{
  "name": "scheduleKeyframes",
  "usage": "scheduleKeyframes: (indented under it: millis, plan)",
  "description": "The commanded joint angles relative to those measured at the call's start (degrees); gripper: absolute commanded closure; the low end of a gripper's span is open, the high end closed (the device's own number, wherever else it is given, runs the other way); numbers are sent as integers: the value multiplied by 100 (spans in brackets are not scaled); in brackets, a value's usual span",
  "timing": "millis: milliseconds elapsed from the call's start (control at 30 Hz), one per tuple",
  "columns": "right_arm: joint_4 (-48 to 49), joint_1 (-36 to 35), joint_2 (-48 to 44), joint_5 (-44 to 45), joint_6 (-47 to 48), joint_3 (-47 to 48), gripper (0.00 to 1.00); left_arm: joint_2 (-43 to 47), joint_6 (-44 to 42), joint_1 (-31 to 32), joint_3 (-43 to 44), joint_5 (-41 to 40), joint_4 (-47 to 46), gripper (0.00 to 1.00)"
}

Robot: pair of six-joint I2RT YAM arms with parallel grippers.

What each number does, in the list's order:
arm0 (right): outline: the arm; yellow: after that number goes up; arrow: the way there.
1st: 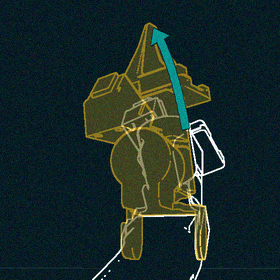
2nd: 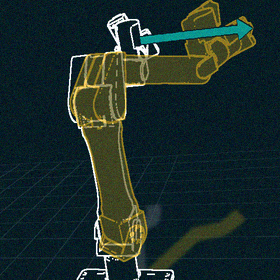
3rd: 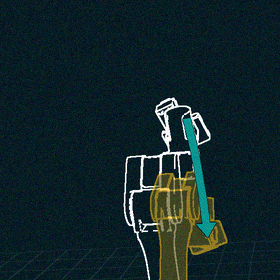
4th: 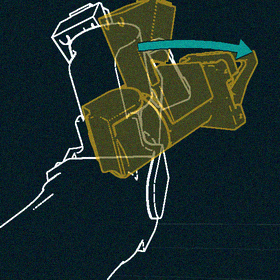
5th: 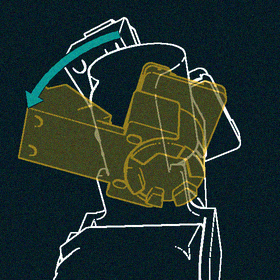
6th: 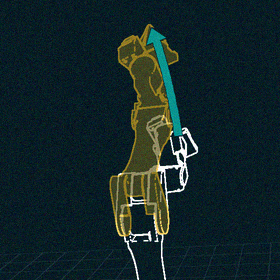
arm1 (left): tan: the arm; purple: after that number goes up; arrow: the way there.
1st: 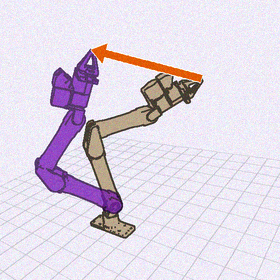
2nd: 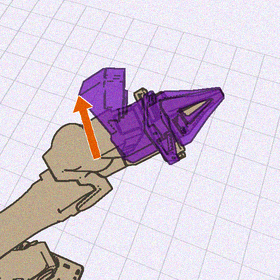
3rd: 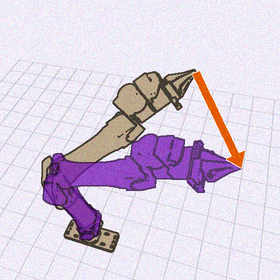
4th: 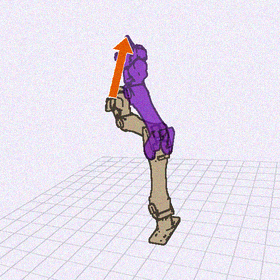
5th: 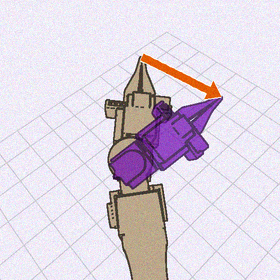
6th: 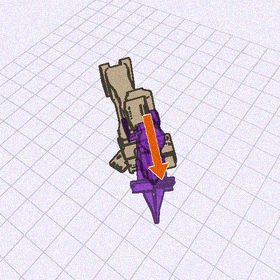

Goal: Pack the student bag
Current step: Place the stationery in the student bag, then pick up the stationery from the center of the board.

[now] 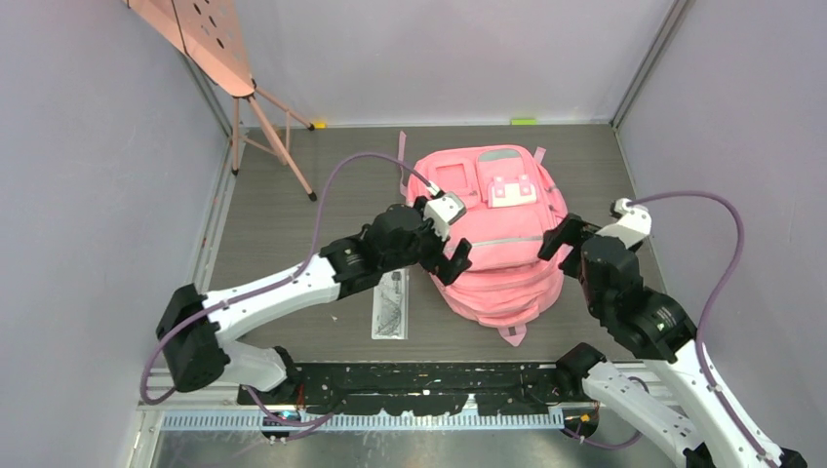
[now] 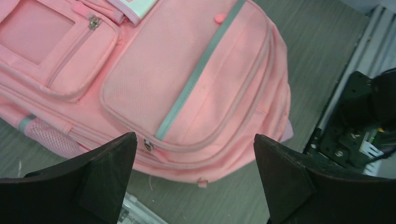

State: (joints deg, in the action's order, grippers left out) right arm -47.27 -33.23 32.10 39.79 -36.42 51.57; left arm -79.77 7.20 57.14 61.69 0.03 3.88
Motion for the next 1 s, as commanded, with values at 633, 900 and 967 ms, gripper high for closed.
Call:
scheduleKeyframes:
  millis: [633,900,967]
  plan:
    - [2953,-1234,6281,-5700,2639,2065,20,3285,1792,-3604,-2584,-374,2075,0]
    - [2700,-1291,7982,-5932,3058,3118,30,3864,1873,-3667,-2808,-687,2126,0]
    - [2578,-1291,8226,-5847,3184,3376,33,3917,1955,-3667,-2872,-629,2124,0]
